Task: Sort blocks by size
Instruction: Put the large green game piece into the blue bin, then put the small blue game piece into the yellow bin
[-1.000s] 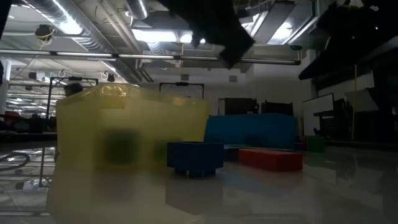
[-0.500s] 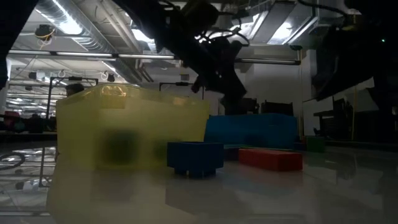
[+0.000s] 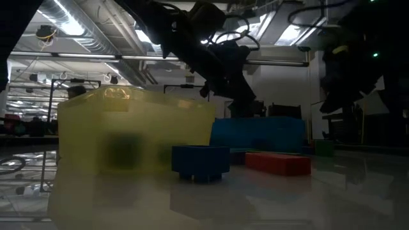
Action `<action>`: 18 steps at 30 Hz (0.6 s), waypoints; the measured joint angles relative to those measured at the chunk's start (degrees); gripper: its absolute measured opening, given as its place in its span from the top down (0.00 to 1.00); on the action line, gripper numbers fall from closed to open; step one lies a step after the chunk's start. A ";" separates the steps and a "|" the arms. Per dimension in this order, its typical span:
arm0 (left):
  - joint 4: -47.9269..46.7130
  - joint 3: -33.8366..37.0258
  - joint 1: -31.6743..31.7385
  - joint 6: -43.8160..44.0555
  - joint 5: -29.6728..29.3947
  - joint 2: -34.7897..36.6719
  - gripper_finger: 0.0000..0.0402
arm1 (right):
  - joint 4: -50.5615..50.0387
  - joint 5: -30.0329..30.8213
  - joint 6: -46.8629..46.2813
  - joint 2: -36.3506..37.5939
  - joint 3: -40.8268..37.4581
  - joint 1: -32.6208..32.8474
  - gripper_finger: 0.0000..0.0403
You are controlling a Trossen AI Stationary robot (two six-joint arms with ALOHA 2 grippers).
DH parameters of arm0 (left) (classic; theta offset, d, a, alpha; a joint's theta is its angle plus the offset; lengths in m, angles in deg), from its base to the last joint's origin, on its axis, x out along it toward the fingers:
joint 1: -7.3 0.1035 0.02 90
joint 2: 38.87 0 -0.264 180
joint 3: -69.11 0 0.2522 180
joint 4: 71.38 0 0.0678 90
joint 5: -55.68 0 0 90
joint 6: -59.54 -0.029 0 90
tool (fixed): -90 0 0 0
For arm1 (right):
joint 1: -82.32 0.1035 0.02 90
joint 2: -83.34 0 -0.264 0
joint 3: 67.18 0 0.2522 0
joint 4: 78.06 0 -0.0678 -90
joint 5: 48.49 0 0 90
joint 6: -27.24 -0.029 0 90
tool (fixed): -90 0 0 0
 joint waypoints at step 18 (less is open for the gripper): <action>-0.92 -0.79 -0.01 3.62 0.17 1.82 0.52 | 15.00 -21.76 19.53 -11.16 0.00 -28.76 0.53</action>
